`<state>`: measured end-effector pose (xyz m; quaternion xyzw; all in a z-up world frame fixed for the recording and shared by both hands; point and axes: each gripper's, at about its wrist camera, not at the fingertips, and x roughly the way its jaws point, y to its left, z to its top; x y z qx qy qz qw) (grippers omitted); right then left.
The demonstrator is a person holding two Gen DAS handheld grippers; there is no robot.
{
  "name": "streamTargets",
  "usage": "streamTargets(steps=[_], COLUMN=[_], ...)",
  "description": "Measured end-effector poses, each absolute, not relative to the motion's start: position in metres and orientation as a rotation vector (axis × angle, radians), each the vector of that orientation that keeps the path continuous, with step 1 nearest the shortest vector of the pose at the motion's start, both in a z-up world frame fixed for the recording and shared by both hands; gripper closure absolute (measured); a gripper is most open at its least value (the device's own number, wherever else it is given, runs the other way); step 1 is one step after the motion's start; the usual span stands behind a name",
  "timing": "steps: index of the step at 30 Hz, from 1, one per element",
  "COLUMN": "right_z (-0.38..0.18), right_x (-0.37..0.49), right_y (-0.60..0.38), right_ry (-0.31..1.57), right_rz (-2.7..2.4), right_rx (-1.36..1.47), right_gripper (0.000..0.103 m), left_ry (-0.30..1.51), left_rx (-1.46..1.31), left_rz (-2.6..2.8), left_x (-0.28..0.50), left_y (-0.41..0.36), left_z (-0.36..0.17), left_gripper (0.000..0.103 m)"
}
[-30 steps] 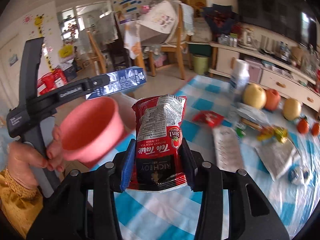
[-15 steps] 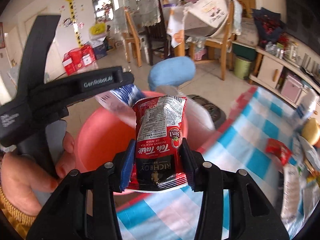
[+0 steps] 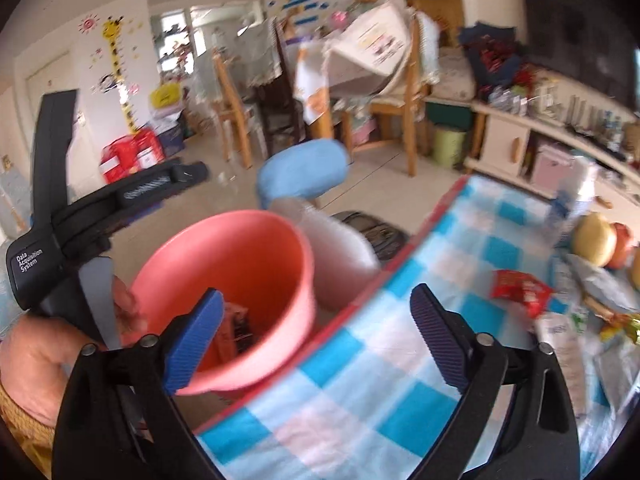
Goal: Collect trash
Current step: 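Lift both items over the pink bucket and open both tools to drop them, then return both tools over the table toward the remaining wrappers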
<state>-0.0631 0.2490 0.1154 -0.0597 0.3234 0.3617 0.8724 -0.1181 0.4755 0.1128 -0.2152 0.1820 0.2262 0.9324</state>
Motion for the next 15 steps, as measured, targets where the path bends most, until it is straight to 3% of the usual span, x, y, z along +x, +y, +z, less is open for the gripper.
streamTargets(steps=[1,15], right_z=[0.116,0.1], right_x=[-0.066,-0.101], right_y=[0.242,0.141], right_ry=[0.663,0.543], right_rz=[0.742,0.519], right_rx=[-0.132,-0.215], right_gripper=[0.006,0.004], left_ry=[0.326,0.391], left_rx=[-0.437,-0.229], left_rz=[0.458,0.484], left_x=[-0.121,-0.089], left_y=[0.472,0.423], left_z=[0.115,0.124], left_gripper=[0.014,0.01])
